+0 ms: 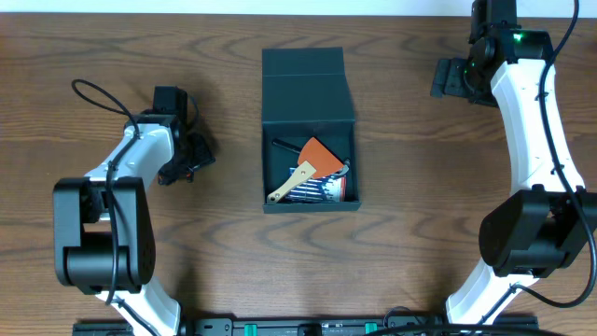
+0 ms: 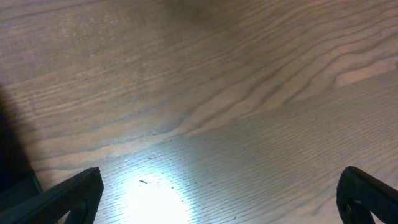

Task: Pack container
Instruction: 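Lower the left gripper and close it on the pliers handle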

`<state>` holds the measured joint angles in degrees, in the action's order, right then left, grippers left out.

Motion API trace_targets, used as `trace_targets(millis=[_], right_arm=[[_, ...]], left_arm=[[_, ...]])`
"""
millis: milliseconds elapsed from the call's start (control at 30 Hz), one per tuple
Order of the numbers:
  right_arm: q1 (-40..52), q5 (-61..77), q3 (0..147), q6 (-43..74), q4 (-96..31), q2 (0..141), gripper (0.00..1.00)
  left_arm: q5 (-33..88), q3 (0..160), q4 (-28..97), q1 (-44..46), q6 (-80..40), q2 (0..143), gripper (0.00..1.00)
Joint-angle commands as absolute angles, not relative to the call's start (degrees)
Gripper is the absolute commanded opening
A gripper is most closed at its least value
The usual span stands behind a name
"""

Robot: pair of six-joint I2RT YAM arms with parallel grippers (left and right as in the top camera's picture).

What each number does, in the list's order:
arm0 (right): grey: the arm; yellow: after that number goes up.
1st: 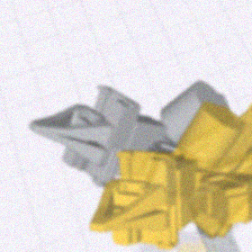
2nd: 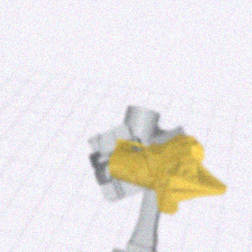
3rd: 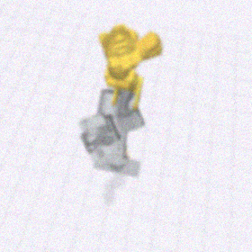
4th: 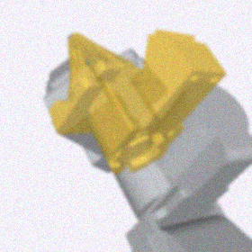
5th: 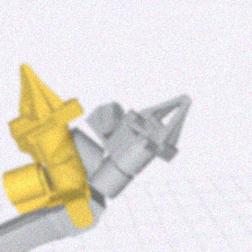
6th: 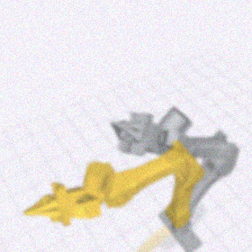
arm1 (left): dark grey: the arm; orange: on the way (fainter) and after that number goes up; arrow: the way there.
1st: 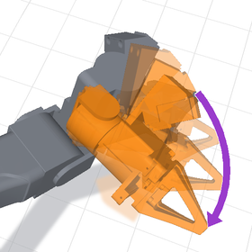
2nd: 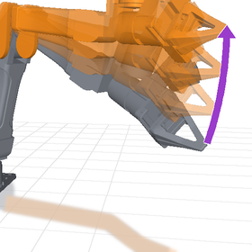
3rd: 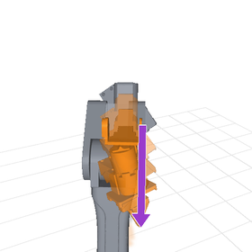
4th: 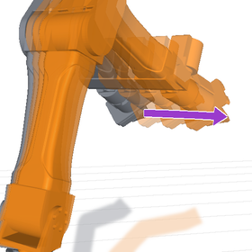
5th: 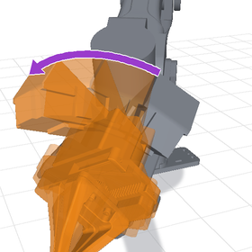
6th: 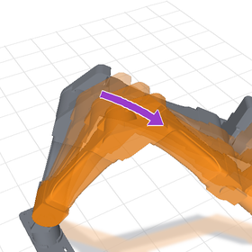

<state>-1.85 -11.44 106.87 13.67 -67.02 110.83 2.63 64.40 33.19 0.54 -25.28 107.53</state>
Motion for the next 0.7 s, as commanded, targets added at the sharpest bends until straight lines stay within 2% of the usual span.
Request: trace_targets(millis=[0,433,533,667], right_arm=[[-2.07,-11.99,108.05,14.74,-67.09,110.04,0.99],[-2.07,-11.99,108.05,14.76,-67.09,110.04,0.99],[-2.07,-11.99,108.05,14.76,-67.09,110.04,0.99],[-2.07,-11.99,108.05,14.74,-67.09,110.04,0.99]], left_arm=[[2.57,64.84,33.34,0.27,-26.26,108.68,0.69],[2.37,64.84,32.47,-1.74,-27.35,109.47,0.68],[2.39,64.84,32.58,-2.9,-27.35,109.47,0.62],[2.42,64.84,32.84,-3.57,-27.35,109.47,0.61]])
